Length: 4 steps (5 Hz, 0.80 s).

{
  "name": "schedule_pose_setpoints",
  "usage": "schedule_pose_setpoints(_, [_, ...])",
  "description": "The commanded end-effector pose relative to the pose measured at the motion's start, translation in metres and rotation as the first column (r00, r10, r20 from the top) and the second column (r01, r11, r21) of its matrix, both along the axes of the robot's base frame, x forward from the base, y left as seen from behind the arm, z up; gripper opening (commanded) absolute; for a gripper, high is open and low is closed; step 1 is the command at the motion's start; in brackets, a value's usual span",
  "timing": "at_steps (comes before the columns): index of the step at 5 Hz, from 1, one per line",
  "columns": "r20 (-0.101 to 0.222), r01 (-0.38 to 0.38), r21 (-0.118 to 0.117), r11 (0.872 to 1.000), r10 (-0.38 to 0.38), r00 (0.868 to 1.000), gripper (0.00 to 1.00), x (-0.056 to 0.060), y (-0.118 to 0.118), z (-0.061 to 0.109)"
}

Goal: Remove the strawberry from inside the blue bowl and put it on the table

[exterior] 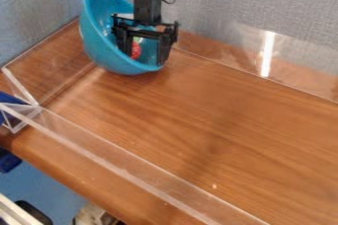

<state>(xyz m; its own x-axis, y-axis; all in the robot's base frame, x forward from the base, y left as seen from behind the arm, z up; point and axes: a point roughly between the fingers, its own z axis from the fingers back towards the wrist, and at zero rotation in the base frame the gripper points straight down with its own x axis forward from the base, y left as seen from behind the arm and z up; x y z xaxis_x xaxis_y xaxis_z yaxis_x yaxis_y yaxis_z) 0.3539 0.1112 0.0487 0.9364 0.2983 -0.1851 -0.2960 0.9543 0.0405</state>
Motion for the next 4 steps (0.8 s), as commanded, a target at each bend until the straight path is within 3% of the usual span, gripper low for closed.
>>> schedule_pose_setpoints(1, [0.055,-0.014,0.021,1.0,0.012,0.998,1.0,0.009,0.011,0.011])
schedule_pose_setpoints(3, [0.045,-0.029,0.023,0.999,0.028,0.999,1.0,0.015,0.016,-0.001])
schedule_pose_setpoints(4, [0.039,-0.029,0.022,0.999,0.028,0.999,0.0,0.016,0.017,-0.006])
